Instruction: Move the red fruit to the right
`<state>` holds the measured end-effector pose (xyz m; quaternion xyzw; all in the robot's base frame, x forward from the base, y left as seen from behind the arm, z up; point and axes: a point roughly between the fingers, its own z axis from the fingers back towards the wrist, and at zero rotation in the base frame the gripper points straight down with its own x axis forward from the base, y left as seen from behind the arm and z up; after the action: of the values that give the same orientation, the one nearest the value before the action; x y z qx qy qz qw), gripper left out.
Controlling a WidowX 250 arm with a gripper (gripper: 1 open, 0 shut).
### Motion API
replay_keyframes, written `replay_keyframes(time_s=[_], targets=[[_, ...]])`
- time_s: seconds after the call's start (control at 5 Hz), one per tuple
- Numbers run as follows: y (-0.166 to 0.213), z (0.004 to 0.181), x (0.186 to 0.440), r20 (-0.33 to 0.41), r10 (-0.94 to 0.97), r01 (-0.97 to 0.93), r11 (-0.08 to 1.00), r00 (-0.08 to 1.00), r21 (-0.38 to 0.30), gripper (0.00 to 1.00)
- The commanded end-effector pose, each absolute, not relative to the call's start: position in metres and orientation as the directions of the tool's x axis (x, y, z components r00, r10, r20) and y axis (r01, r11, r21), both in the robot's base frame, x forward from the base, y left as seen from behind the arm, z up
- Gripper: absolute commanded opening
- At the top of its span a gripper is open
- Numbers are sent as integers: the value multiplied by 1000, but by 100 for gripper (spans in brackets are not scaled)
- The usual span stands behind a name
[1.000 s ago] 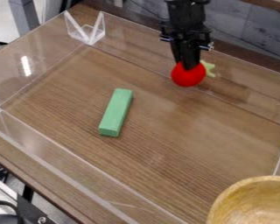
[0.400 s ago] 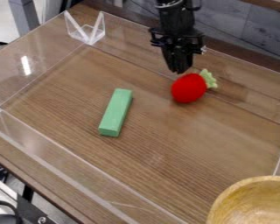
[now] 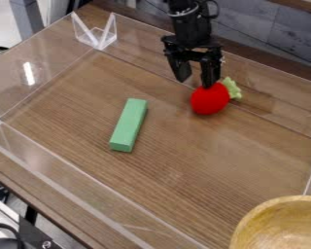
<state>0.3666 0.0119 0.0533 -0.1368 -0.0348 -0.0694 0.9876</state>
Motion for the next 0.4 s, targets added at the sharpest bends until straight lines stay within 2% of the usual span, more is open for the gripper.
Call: replay_keyframes(time_s=[0.0,0.2], targets=[[9,75,371,173,-142,181,955,975,-235,100],[8,74,372,194,-147,190,956,970,-223,100]])
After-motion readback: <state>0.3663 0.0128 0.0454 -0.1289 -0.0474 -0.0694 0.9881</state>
